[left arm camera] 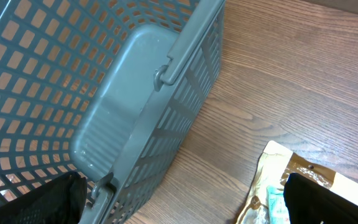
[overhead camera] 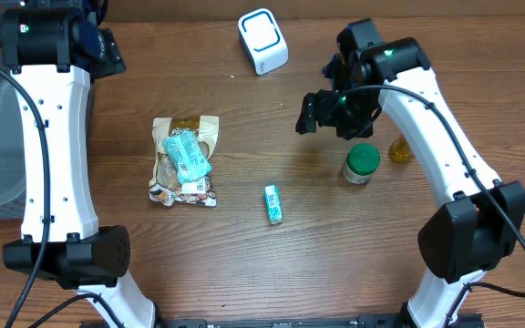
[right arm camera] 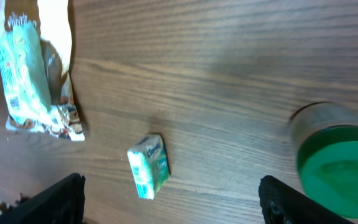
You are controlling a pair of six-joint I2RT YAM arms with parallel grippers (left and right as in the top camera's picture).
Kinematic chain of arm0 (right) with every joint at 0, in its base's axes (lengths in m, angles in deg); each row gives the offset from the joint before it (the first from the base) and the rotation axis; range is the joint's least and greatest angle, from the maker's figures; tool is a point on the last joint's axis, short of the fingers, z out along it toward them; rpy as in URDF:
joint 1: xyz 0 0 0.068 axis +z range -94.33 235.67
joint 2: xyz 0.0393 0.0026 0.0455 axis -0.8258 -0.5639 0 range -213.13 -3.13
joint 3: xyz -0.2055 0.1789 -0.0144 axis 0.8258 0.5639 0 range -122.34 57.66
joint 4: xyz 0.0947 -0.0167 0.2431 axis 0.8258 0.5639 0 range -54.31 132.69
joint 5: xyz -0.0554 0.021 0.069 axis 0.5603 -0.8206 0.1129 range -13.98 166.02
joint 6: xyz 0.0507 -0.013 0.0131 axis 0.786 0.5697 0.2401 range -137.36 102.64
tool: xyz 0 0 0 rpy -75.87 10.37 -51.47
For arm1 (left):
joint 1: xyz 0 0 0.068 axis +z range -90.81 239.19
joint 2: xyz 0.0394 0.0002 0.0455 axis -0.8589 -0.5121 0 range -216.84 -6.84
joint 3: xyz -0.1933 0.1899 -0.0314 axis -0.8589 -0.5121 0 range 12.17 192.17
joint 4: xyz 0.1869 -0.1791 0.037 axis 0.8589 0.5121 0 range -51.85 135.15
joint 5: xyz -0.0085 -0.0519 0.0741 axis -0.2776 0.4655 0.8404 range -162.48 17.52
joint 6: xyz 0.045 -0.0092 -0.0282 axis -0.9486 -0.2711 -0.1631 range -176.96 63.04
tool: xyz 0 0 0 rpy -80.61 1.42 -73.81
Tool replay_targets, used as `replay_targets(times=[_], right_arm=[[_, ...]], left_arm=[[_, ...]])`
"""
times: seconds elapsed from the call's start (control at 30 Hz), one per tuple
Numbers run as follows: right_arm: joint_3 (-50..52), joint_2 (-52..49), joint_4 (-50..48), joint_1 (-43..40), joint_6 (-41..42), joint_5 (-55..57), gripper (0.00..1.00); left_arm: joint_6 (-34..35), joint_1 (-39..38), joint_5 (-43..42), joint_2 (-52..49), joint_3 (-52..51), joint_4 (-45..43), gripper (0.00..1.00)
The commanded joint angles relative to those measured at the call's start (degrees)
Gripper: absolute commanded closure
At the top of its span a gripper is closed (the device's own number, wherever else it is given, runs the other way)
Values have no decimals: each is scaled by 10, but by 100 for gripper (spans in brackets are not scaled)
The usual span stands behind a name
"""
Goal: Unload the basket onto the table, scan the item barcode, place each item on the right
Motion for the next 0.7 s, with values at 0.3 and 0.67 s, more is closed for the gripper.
replay_targets(times=[0.3, 0.67], right_arm=[[67, 2, -15, 48, -2, 6, 17], [72, 2, -36, 49, -2, 6, 16]], left_arm=[[-10, -1, -2, 3, 11, -1, 1], [-10, -1, -2, 3, 11, -1, 1]])
